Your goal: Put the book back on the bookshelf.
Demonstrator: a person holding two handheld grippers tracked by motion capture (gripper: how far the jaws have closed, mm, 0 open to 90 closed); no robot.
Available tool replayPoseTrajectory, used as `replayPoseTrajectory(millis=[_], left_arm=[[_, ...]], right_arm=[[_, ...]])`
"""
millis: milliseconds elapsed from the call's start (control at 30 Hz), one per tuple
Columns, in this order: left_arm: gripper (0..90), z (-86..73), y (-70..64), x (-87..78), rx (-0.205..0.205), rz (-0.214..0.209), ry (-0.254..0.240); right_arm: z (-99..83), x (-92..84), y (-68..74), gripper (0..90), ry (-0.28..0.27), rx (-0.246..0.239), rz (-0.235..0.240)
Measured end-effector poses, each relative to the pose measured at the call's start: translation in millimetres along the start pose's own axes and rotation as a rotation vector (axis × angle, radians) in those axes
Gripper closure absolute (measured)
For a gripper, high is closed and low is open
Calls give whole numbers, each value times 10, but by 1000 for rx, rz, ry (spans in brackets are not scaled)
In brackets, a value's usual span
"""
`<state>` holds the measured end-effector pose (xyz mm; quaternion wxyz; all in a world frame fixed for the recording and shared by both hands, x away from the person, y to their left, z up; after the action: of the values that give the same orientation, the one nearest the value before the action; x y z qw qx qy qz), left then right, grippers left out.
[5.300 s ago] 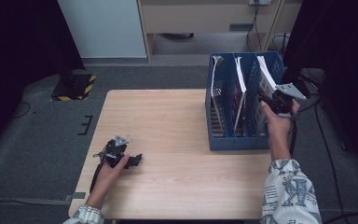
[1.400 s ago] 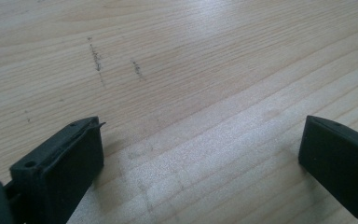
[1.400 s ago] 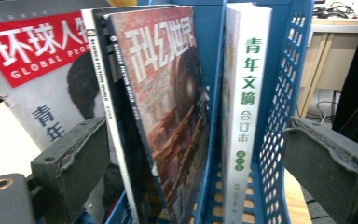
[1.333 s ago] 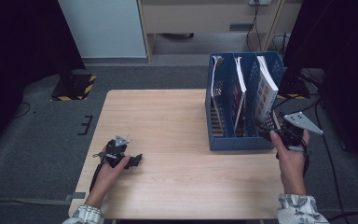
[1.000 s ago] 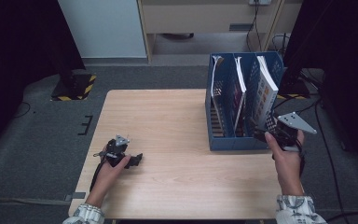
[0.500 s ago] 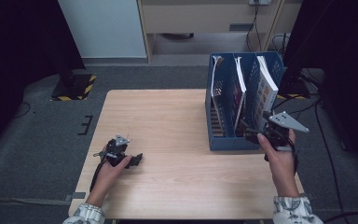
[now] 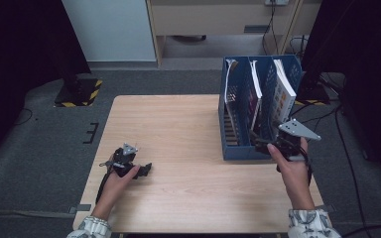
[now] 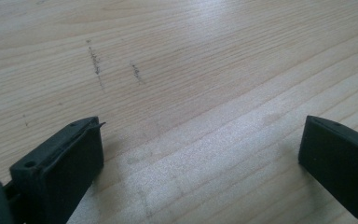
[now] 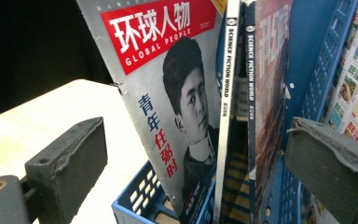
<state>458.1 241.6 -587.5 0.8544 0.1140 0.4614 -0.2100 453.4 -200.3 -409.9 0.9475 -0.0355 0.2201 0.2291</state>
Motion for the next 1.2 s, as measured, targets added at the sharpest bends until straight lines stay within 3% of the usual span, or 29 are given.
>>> replayPoseTrajectory(millis=[767, 1200], left_arm=[[0, 0, 0, 0, 0, 0, 0], [0, -1, 0, -1, 0, 1, 0]], right_arm=[[-129, 196, 223, 50, 74, -37, 42], [-185, 266, 416, 52, 107, -70, 82]])
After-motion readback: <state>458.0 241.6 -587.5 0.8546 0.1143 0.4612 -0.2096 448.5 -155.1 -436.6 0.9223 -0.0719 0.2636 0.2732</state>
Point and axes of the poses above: each handheld gripper's, and its own axes: x roughly forward along the jaws, z roughly out of its top, y roughly to its left, the point moved 7 cm from there along x, roughly forward along the jaws, and after that the axes turned 11 degrees about y, right-handed, at the moved point
